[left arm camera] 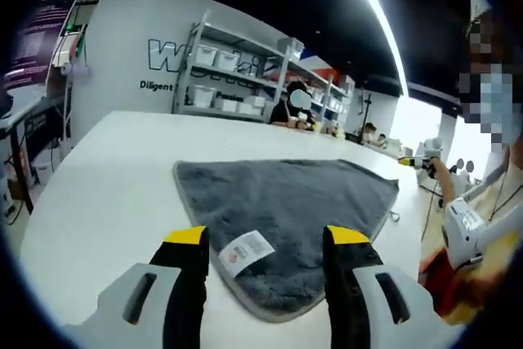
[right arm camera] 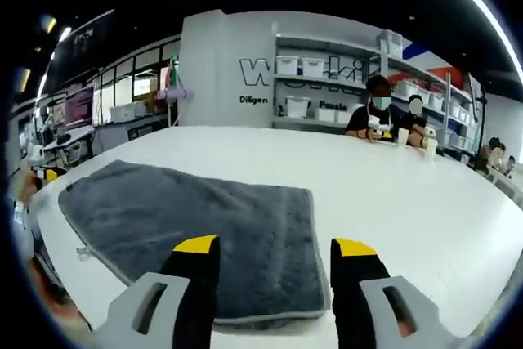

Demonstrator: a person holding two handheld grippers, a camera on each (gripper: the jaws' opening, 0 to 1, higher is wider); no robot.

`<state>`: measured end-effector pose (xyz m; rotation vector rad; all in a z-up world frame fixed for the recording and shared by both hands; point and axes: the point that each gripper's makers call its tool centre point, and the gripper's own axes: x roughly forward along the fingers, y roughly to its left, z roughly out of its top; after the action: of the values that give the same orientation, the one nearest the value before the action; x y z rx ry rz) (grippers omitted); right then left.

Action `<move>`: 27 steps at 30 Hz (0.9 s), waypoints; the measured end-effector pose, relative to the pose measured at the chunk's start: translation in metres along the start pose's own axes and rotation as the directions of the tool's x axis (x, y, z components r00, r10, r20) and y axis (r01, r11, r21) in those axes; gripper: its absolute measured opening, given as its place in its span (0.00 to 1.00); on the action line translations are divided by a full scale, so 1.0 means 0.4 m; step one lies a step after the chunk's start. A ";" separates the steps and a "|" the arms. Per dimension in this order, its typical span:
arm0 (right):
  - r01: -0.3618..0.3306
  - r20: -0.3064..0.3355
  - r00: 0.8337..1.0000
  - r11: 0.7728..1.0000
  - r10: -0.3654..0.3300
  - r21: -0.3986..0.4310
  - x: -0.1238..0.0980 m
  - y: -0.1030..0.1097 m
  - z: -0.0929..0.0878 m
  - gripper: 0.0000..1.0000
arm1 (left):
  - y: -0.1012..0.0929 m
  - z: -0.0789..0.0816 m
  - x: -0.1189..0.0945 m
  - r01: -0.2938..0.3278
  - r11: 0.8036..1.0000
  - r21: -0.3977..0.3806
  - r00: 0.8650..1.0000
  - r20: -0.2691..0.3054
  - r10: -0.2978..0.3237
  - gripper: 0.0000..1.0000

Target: Fold the towel on the table until its edges align and the towel forms a compact rectangular stack.

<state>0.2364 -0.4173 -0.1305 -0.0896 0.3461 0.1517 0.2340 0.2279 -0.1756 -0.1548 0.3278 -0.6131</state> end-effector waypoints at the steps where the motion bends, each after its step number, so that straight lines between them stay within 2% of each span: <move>1: -0.006 0.002 1.000 1.000 0.006 -0.001 0.018 0.000 0.012 0.52 | 0.008 0.004 0.006 -0.005 1.000 -0.006 1.000 -0.001 0.005 0.60; 3: -0.022 0.012 1.000 1.000 0.023 -0.005 0.059 -0.008 0.038 0.47 | 0.028 0.015 0.030 -0.009 1.000 -0.006 1.000 -0.012 0.009 0.64; 6: -0.045 0.023 0.999 0.999 0.045 -0.016 0.120 -0.020 0.071 0.35 | 0.049 0.024 0.069 -0.010 1.000 0.000 0.999 -0.036 0.010 0.65; 8: -0.046 0.020 0.999 0.999 0.046 -0.019 0.141 -0.025 0.078 0.35 | 0.059 0.025 0.094 -0.006 1.000 0.005 0.999 -0.054 0.006 0.65; 13: -0.043 -0.016 0.999 0.998 0.042 -0.039 0.251 -0.068 0.099 0.28 | 0.083 0.039 0.160 0.010 1.000 0.017 0.996 -0.090 -0.008 0.59; 21: -0.030 -0.082 0.996 0.998 0.026 -0.053 0.372 -0.105 0.080 0.21 | 0.127 0.080 0.260 0.024 0.997 0.073 0.992 -0.122 -0.015 0.35; 27: -0.051 -0.147 0.988 0.998 0.044 -0.044 0.445 -0.110 0.040 0.20 | 0.172 0.088 0.335 0.005 0.990 0.144 0.983 -0.184 0.022 0.30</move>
<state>0.4143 -0.4352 -0.1740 -0.1402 0.4916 0.2015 0.3862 0.2067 -0.1931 0.0427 0.4627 -0.6415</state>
